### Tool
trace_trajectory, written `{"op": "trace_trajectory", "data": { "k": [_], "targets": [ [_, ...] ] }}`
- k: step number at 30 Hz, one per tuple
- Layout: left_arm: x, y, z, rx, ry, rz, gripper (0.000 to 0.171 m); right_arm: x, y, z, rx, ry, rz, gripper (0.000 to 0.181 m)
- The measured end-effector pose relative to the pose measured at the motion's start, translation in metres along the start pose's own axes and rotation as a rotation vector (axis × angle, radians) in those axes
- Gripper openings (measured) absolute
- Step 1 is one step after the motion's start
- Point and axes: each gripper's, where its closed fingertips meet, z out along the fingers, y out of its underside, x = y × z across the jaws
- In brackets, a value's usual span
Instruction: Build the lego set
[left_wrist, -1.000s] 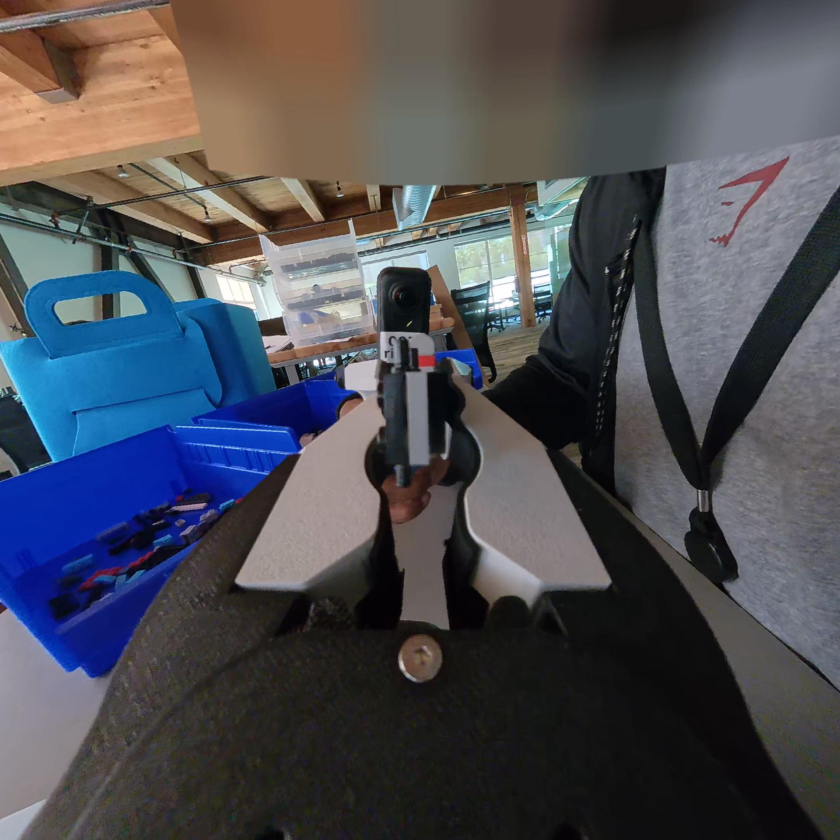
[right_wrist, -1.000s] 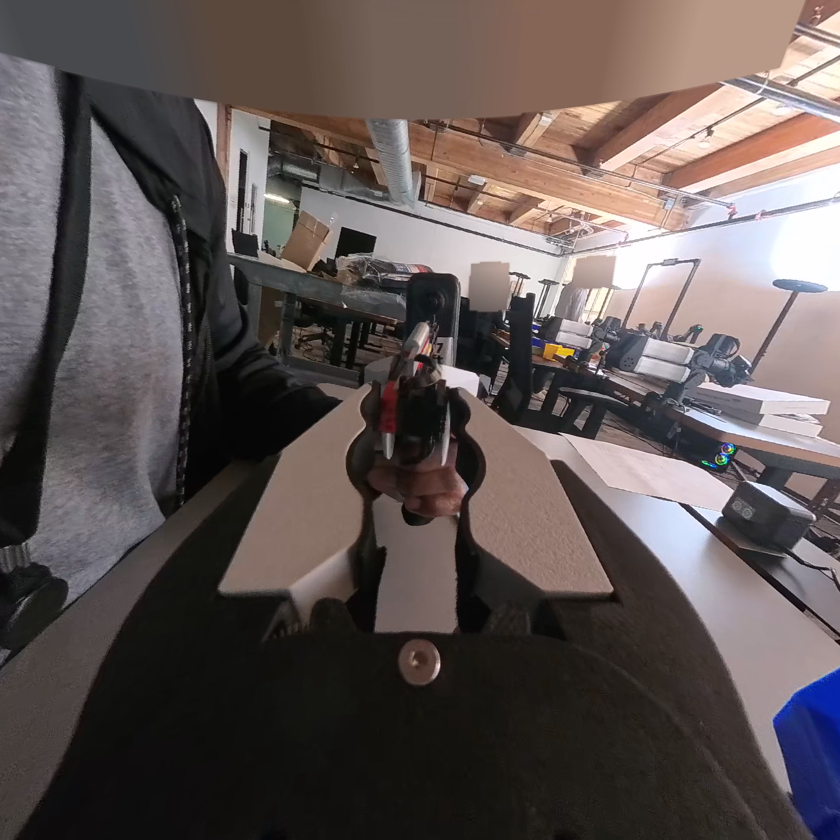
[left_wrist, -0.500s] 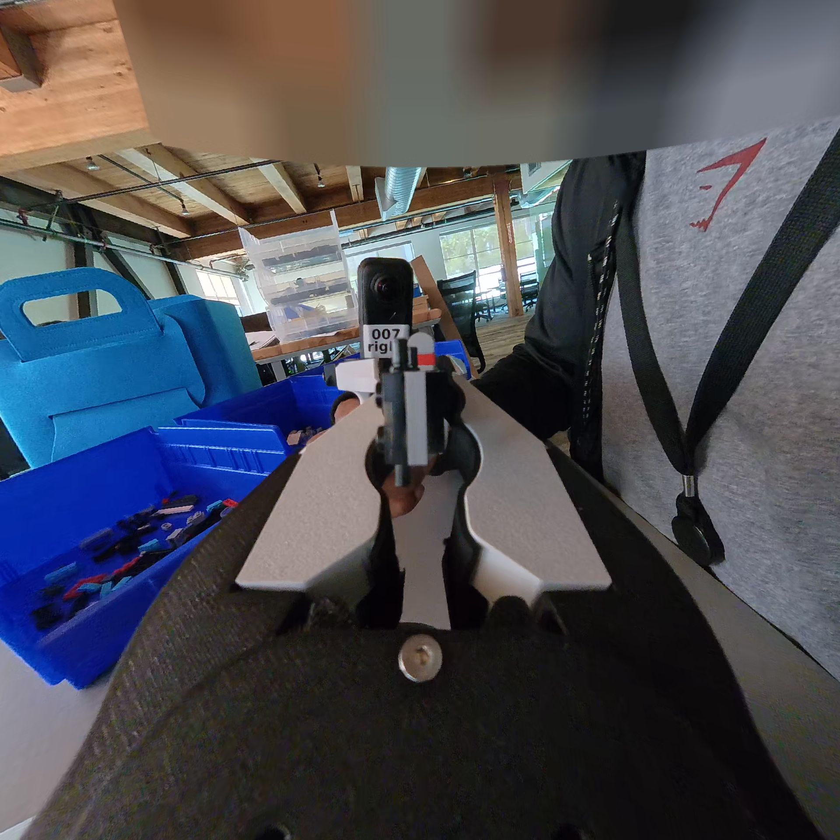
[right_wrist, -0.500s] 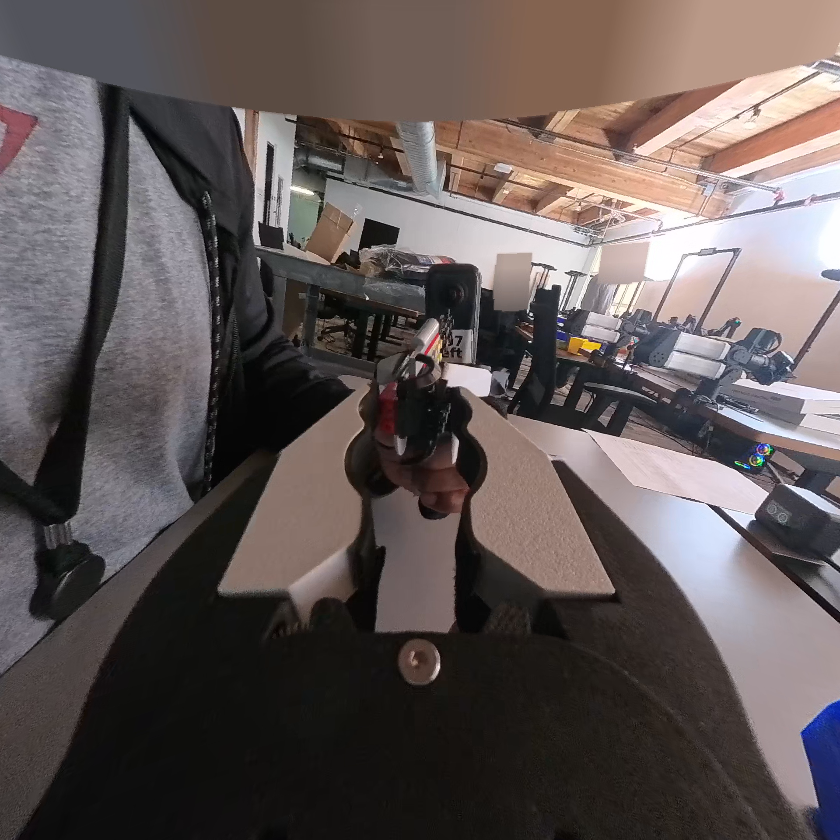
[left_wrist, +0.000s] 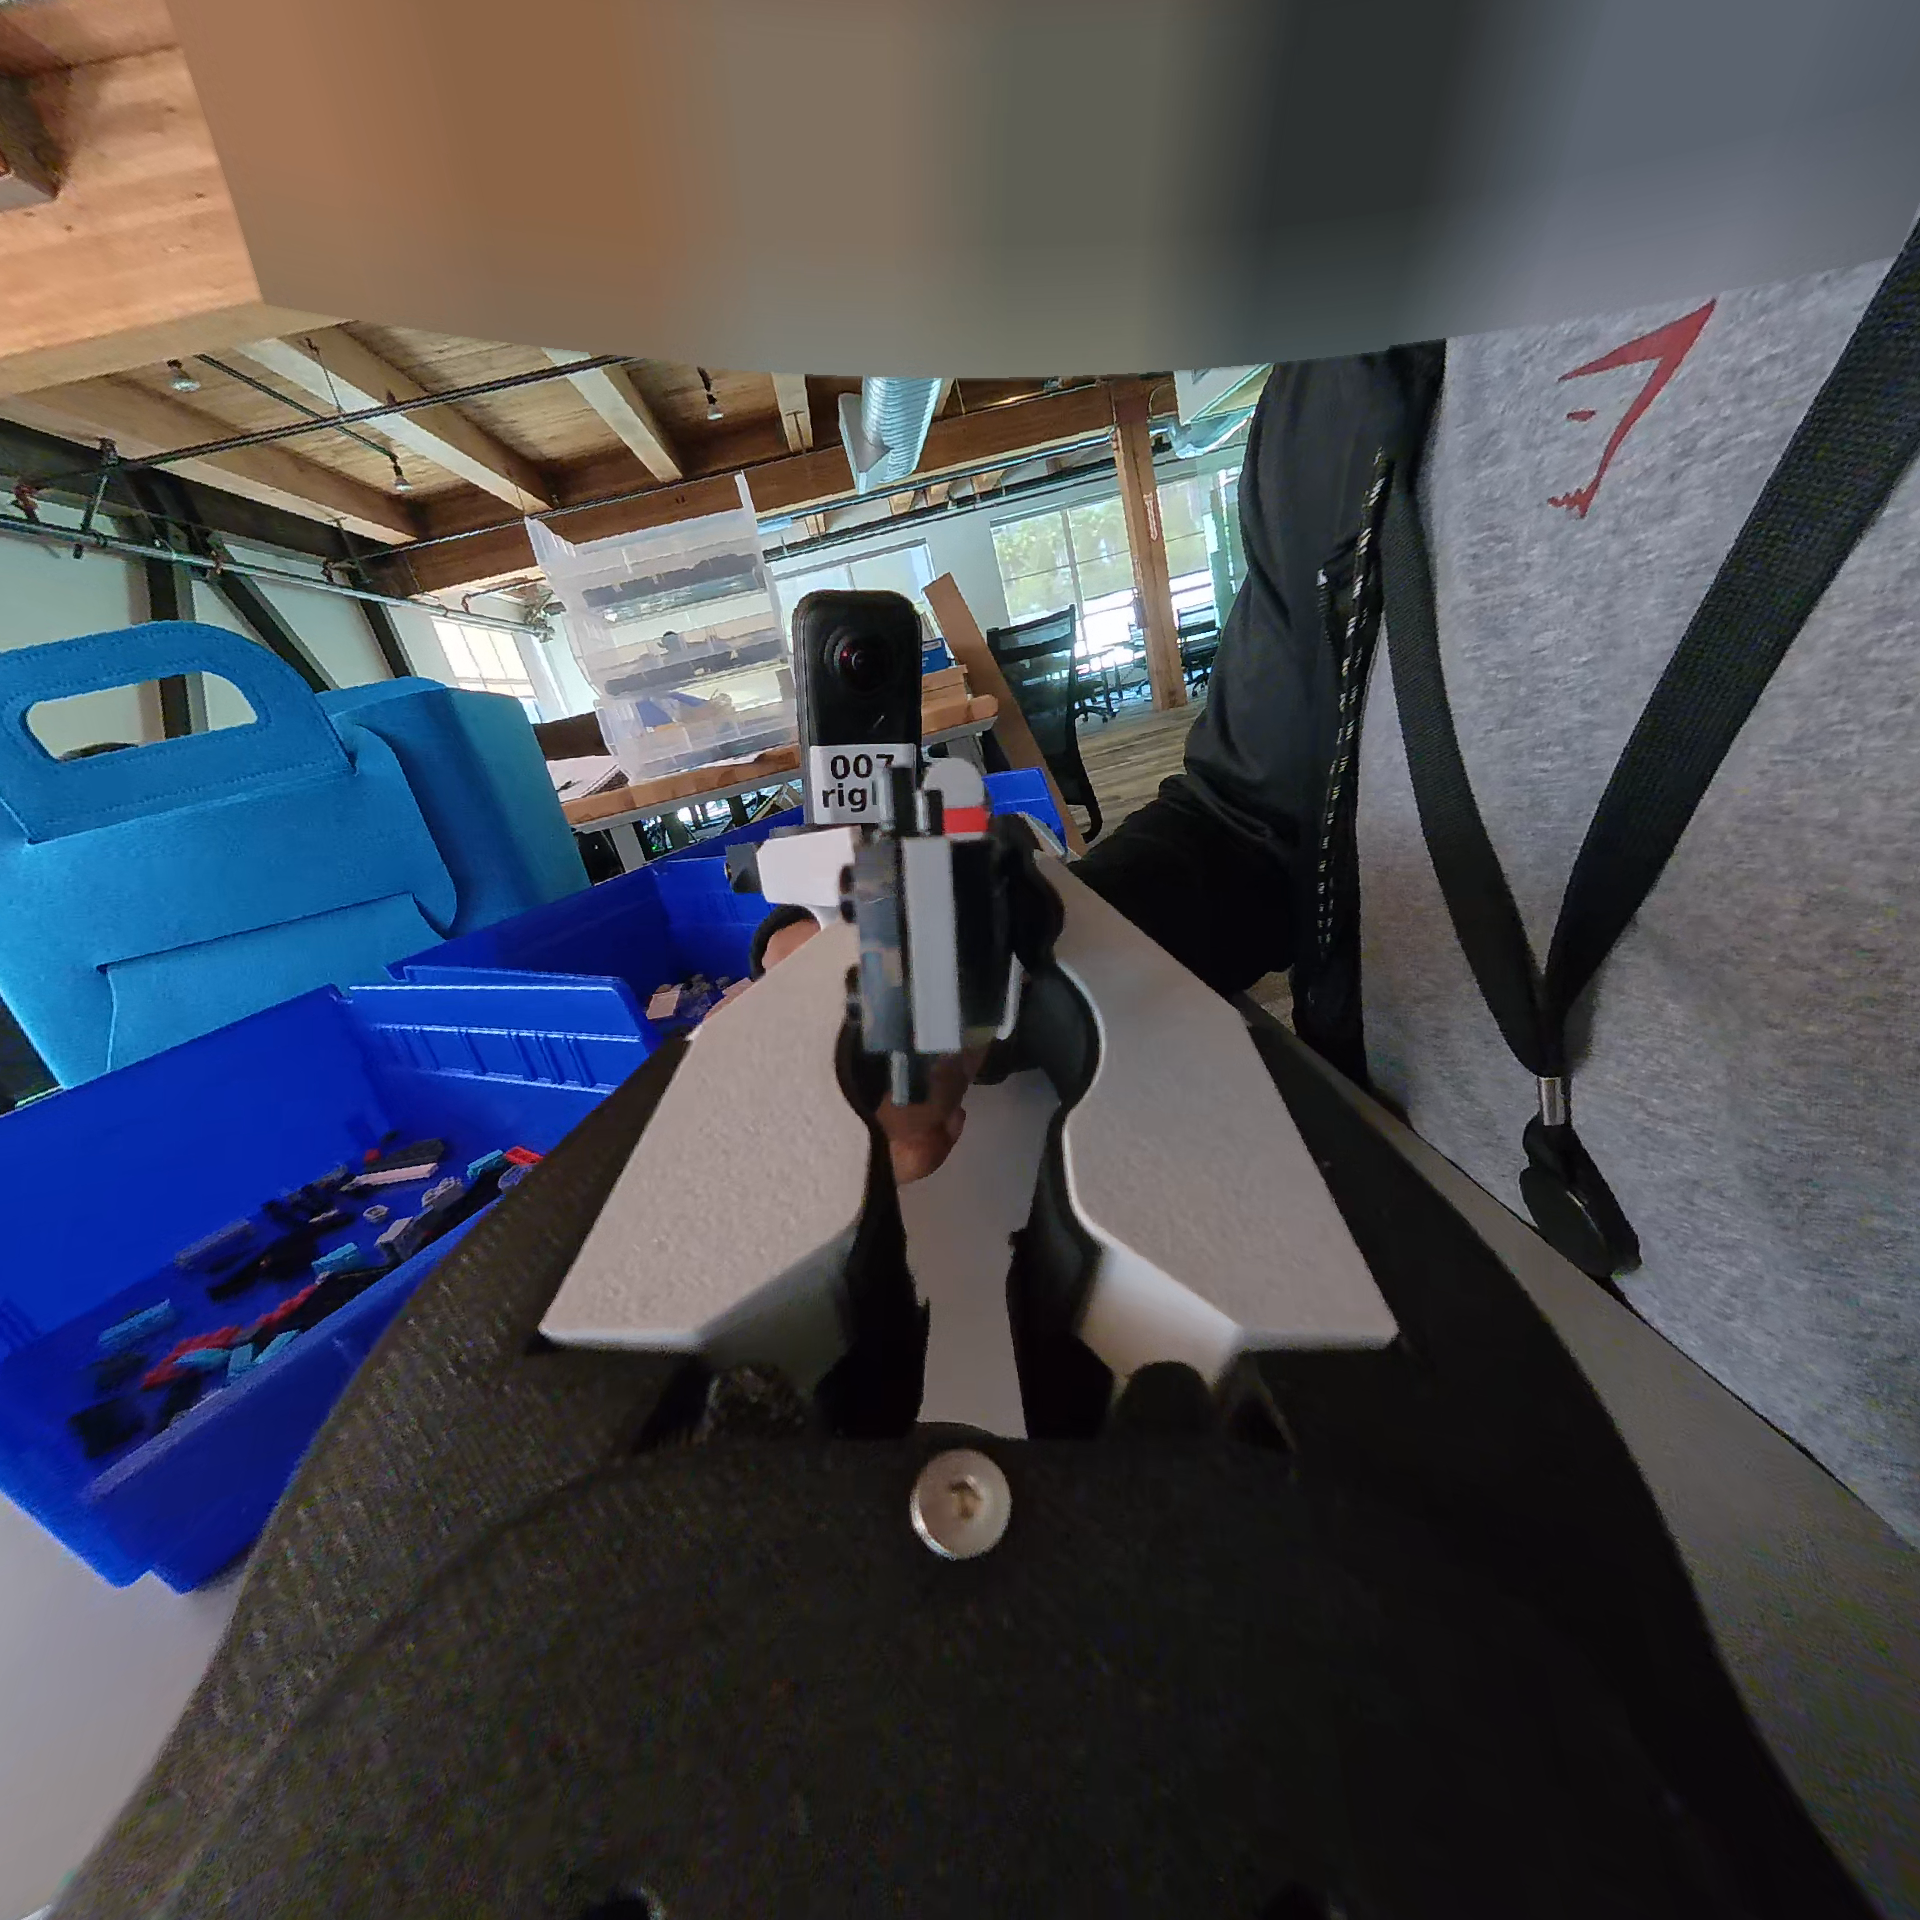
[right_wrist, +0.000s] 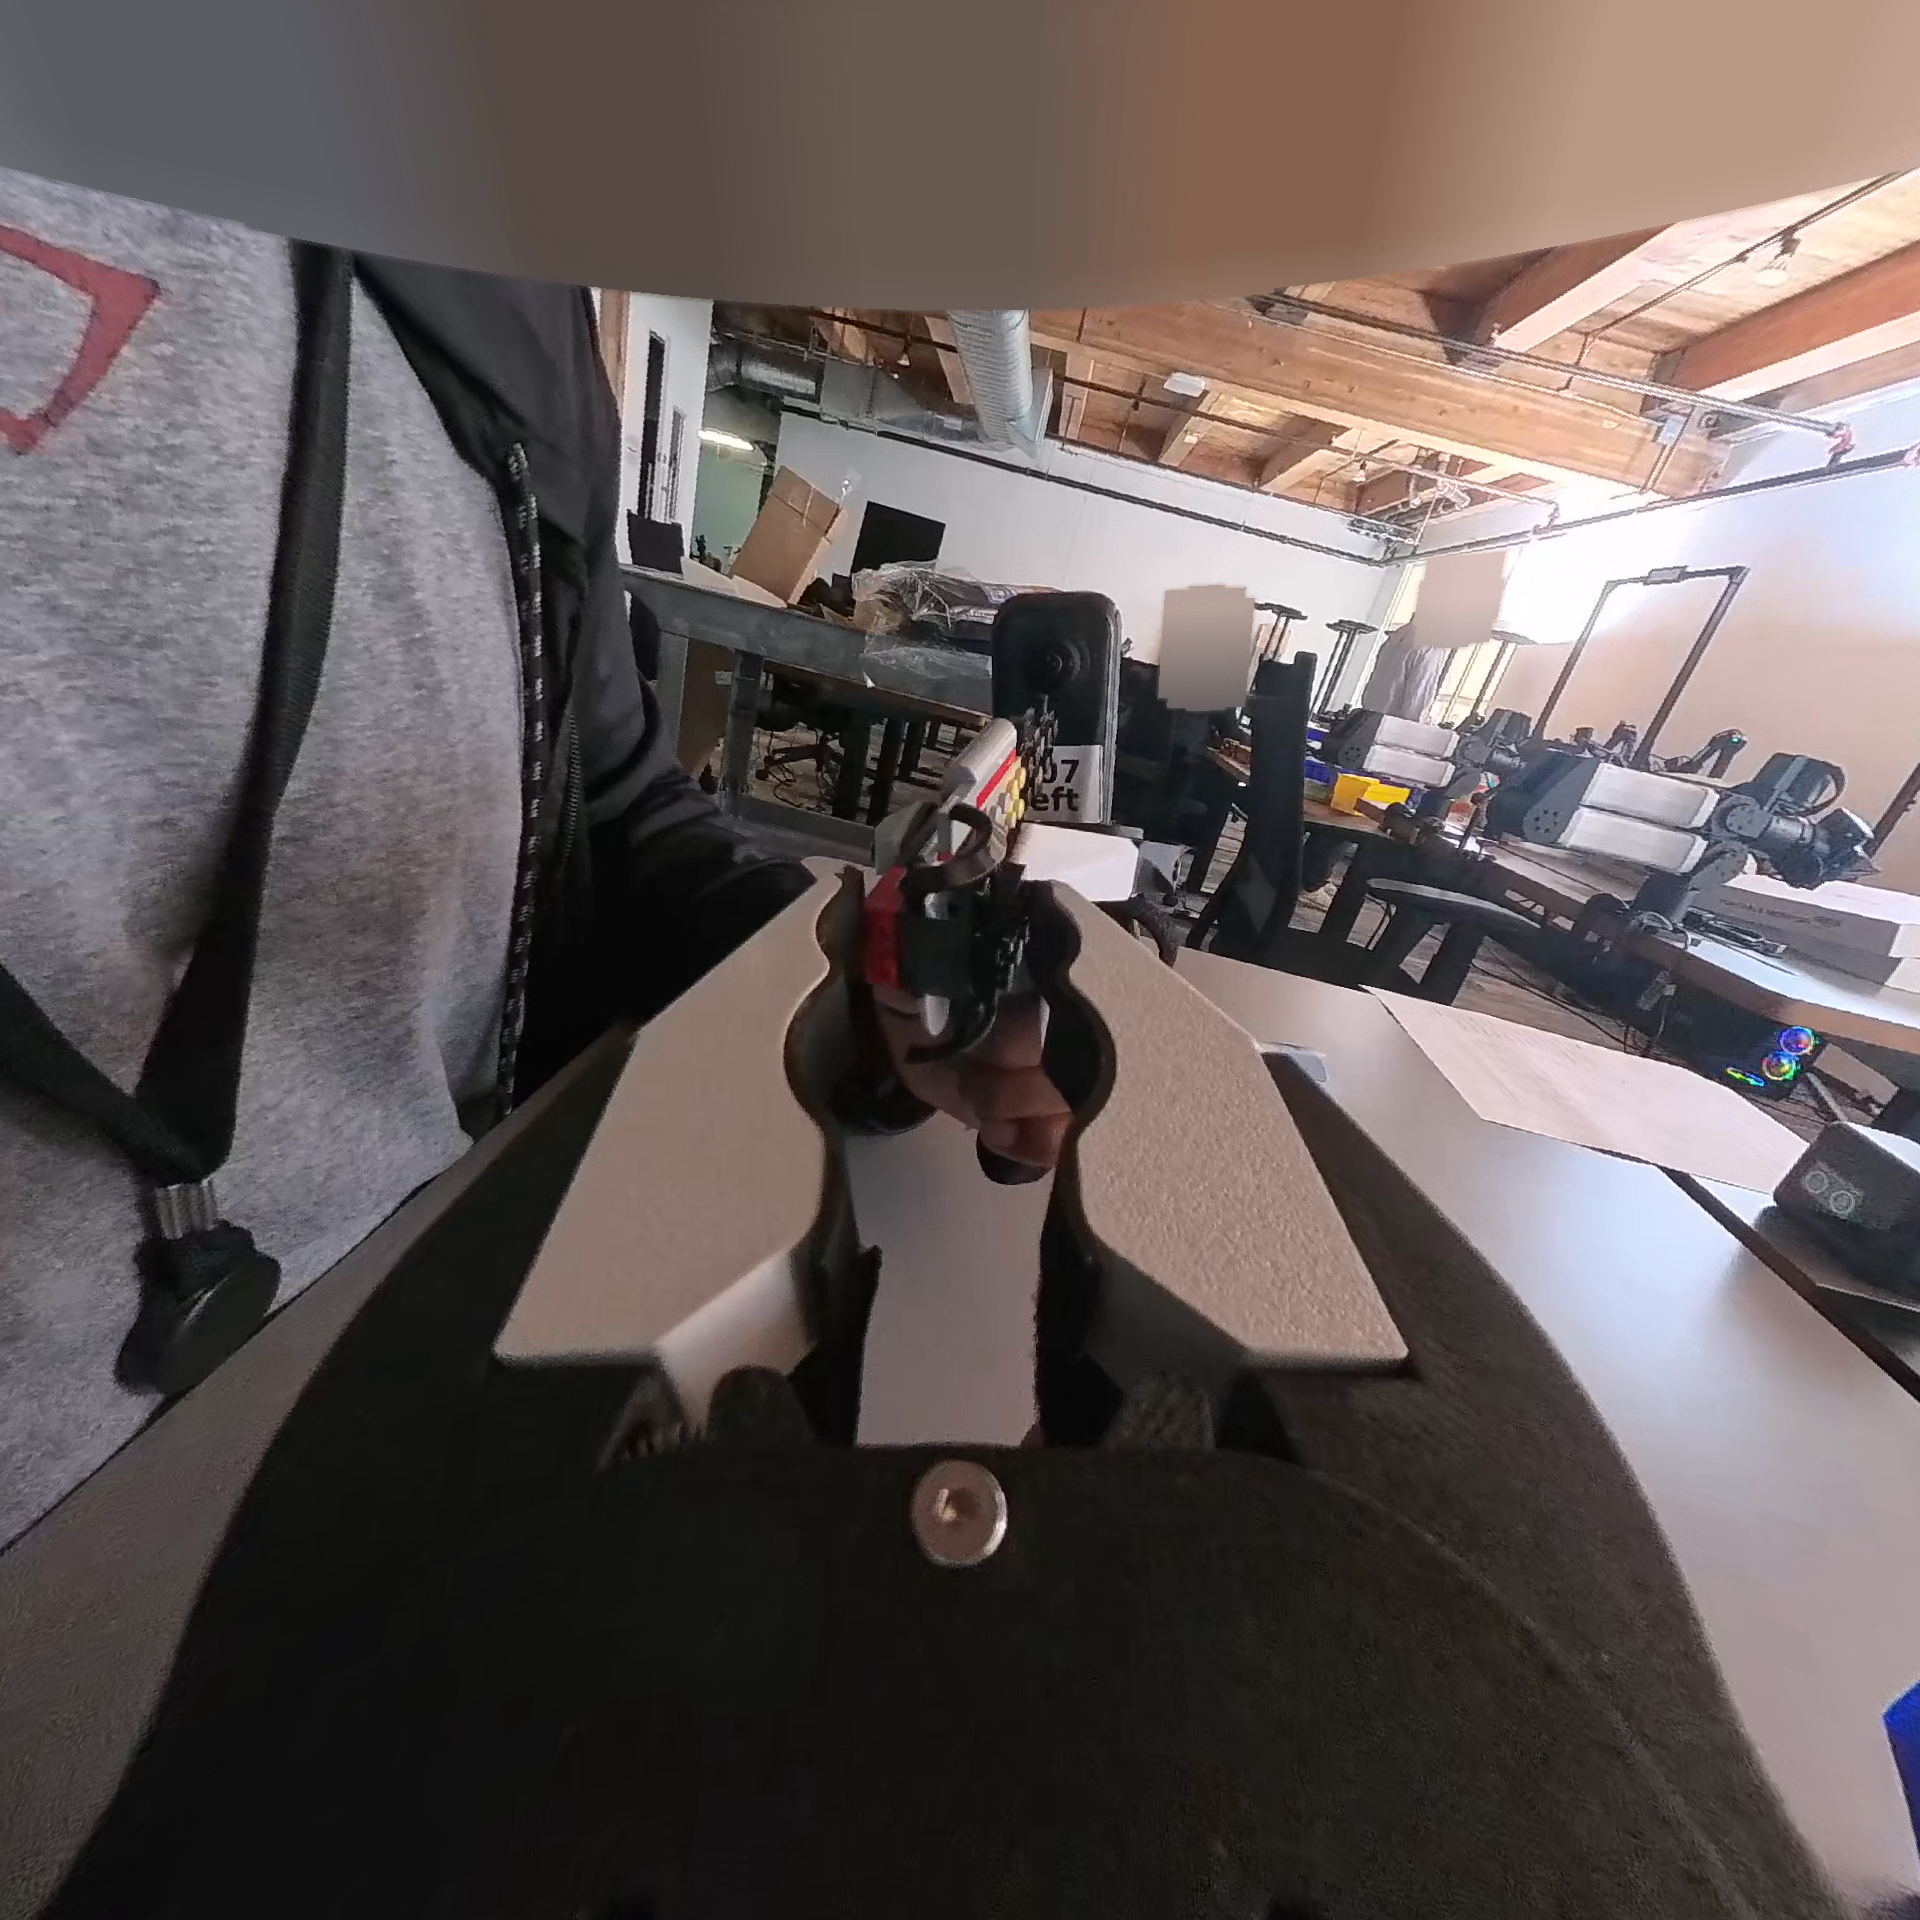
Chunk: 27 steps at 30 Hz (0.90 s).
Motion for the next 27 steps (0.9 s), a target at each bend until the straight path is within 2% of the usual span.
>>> {"op": "trace_trajectory", "data": {
  "k": [18, 27],
  "targets": [
    [0.0001, 0.0041, -0.0024, -0.009, 0.010, -0.020, 0.016, 0.0009, 0.0063, 0.0008, -0.067, 0.012, -0.095, 0.034],
    [-0.0057, -0.0006, -0.0046, -0.012, -0.040, 0.029, 0.017, 0.0086, 0.0015, 0.0028, -0.060, 0.080, -0.123, 0.033]
  ]
}}
